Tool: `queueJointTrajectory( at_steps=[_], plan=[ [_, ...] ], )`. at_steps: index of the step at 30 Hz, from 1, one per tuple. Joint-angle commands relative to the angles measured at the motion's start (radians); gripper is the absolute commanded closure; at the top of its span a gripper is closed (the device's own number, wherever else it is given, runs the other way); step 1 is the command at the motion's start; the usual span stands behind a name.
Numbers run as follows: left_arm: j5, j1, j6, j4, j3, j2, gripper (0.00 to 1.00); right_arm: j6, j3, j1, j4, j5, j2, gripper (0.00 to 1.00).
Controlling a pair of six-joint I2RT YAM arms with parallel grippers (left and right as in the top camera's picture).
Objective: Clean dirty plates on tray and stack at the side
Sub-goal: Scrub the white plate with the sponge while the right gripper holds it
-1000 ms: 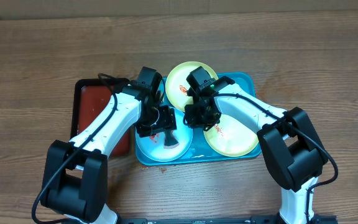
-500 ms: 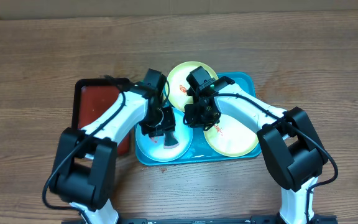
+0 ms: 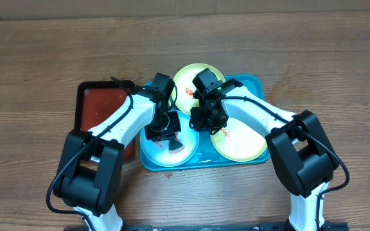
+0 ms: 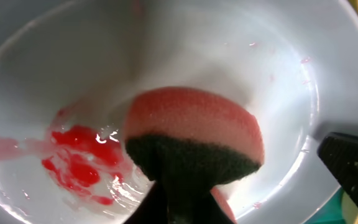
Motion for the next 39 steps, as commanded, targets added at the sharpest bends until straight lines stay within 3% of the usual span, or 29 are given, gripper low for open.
queueJointTrajectory(
  at_steps=[1,6,17,21,27,29,39],
  plan=[
    [-0.044,0.000,0.001,-0.003,-0.005,0.011,0.96,0.003,-0.002,-0.002,0.004,-0.001,0.012,0.78],
    [-0.048,0.016,0.041,-0.013,-0.001,0.011,0.96,0.003,-0.002,-0.002,0.004,-0.001,0.012,0.78],
    [-0.217,0.132,0.048,-0.164,0.099,0.010,0.96,0.003,-0.002,-0.002,0.005,-0.001,0.013,0.78],
    [-0.146,0.133,0.071,-0.141,0.104,0.010,0.96,0.003,-0.002,-0.002,0.006,-0.001,0.012,0.78],
    [0.125,0.132,0.156,-0.088,0.103,0.011,0.96,0.003,-0.002,-0.002,0.006,-0.001,0.013,0.78],
    [0.156,0.123,0.174,-0.085,0.102,0.011,0.96,0.003,-0.002,-0.002,0.006,-0.001,0.013,0.78],
    [-0.041,0.071,0.137,-0.006,-0.018,0.011,0.96,0.003,-0.002,-0.002,0.006,-0.001,0.013,0.78]
  ],
)
